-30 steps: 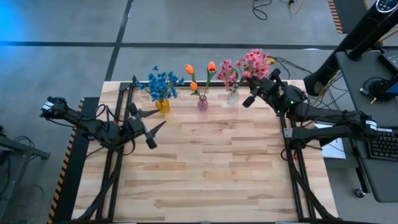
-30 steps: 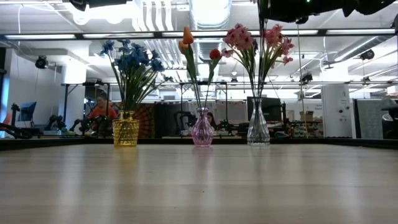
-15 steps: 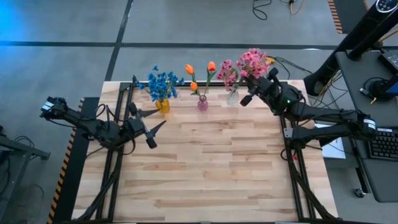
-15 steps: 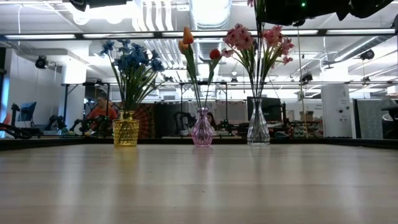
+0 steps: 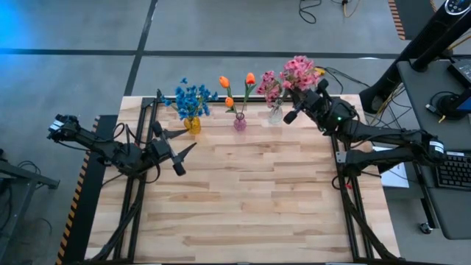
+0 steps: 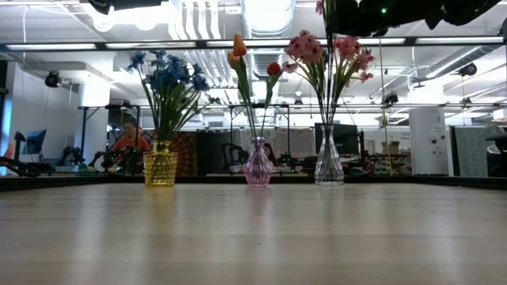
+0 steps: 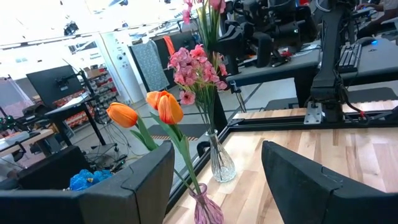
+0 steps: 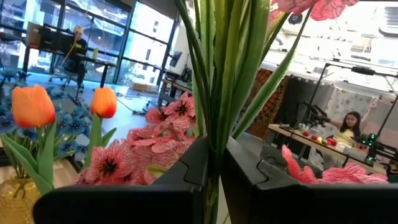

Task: Sort flowers into vase by color
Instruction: Put the pink flowers into the transparent vase

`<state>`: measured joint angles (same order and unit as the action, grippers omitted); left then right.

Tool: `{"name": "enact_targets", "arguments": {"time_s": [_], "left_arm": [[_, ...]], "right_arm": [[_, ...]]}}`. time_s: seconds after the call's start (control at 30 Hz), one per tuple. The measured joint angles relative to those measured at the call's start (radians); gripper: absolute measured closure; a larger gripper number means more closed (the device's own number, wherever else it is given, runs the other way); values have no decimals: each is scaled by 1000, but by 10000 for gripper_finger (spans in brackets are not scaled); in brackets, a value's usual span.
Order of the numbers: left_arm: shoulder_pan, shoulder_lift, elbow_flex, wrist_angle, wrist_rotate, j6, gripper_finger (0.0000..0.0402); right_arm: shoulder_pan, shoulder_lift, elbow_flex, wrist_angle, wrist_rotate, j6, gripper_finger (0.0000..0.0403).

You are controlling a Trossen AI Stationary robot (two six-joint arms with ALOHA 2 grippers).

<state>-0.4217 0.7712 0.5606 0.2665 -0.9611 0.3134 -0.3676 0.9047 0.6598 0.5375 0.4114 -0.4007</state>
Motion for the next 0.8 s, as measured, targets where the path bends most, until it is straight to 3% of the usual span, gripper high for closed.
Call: {"name": "enact_targets", "arguments": {"time_s": [0.8], "left_arm": [[0,0,0,0,0,0,177]], "right_arm": [[-19,14,-10,-1,0,36,377]]}}
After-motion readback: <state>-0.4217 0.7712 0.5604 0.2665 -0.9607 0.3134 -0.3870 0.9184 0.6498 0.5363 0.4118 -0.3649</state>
